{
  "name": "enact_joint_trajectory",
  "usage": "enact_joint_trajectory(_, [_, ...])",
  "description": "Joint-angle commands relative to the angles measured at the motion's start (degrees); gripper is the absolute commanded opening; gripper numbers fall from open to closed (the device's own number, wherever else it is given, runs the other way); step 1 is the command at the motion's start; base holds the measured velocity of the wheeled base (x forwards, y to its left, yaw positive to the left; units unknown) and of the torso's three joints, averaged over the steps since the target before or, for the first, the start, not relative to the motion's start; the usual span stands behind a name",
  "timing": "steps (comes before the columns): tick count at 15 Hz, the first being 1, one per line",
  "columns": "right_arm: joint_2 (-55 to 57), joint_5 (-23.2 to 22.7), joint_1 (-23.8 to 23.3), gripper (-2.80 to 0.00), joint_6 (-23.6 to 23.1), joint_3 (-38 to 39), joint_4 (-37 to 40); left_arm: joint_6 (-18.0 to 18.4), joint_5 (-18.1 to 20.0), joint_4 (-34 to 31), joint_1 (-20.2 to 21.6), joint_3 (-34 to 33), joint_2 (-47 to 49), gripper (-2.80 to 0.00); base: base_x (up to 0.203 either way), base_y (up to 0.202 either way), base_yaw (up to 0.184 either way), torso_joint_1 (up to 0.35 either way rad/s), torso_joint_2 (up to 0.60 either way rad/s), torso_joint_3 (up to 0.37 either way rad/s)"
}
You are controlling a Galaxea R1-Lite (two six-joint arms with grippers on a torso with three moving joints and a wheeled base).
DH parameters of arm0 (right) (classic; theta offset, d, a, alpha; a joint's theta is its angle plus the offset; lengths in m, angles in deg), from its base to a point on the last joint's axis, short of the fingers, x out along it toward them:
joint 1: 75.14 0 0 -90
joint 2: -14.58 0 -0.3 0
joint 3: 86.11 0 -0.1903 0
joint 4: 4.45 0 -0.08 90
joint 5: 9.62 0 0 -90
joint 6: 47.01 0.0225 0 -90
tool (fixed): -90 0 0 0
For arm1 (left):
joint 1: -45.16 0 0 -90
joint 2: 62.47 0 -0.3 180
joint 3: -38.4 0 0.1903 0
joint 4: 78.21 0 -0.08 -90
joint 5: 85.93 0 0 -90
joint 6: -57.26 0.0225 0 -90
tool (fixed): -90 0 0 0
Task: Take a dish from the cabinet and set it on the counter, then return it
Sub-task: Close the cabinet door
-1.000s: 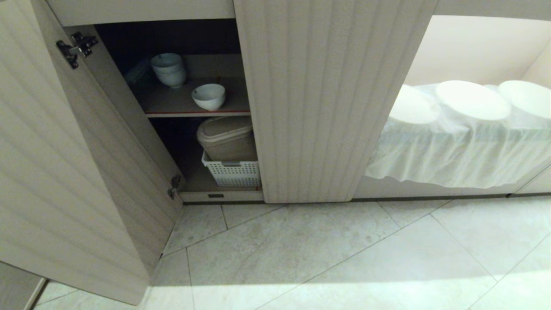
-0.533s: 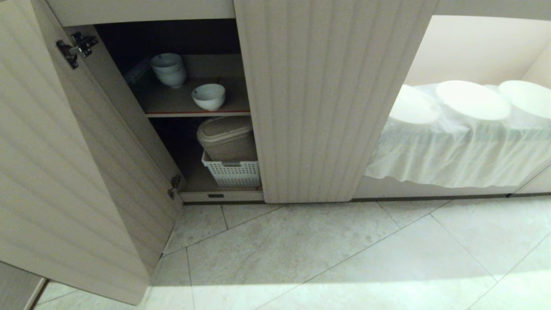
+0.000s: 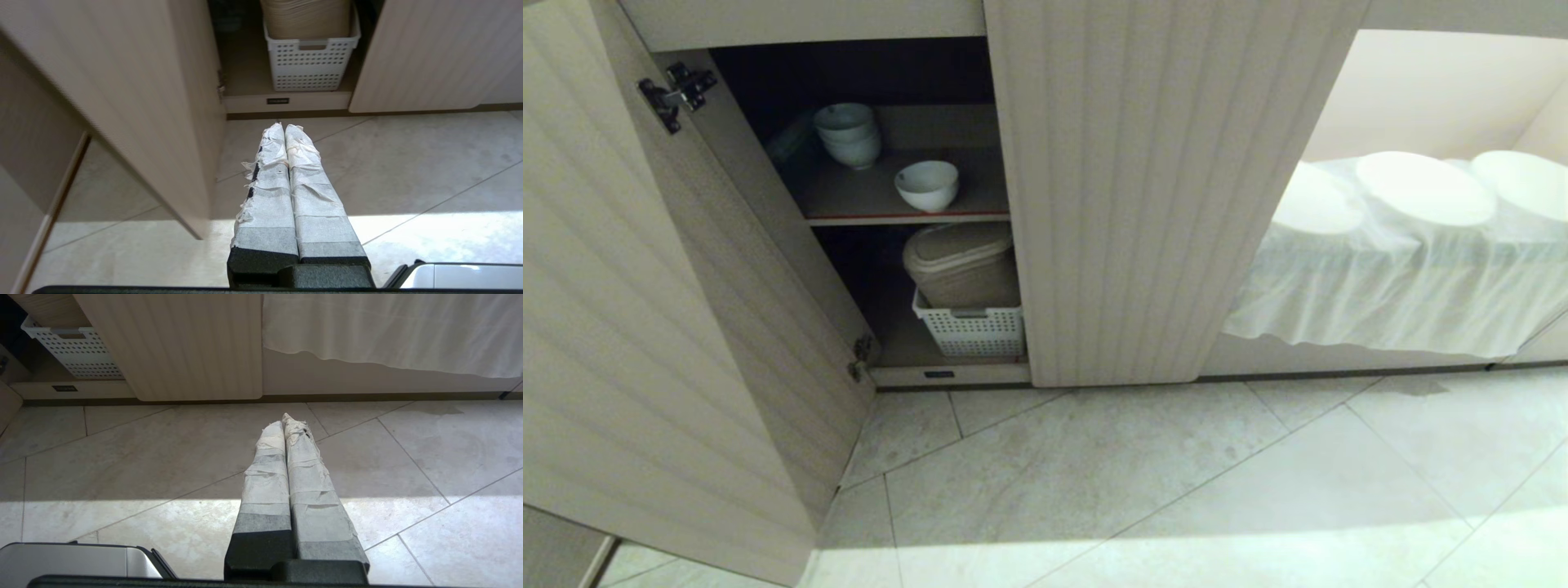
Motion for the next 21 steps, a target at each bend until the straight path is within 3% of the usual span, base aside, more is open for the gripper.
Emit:
enact_joint_trajectory(1, [0.0, 0.0, 0.0, -2.80, 0.0, 0.0, 0.0, 0.0, 0.0, 0.0, 0.0, 0.0, 0.0, -2.80, 0.000, 0.198, -0.002, 0.007, 0.00, 0.007])
enact_joint_trajectory(15, [0.0, 0.0, 0.0, -2.80, 0.0, 0.0, 0.0, 0.0, -0.1, 0.0, 0.0, 0.0, 0.0, -2.80, 0.000, 0.194, 0.000, 0.002, 0.00, 0.003])
enact_joint_trajectory(21, [0.0, 0.0, 0.1, -2.80, 0.0, 0.0, 0.0, 0.1, 0.0, 0.0, 0.0, 0.0, 0.0, -2.80, 0.000, 0.030, 0.000, 0.000, 0.00, 0.001])
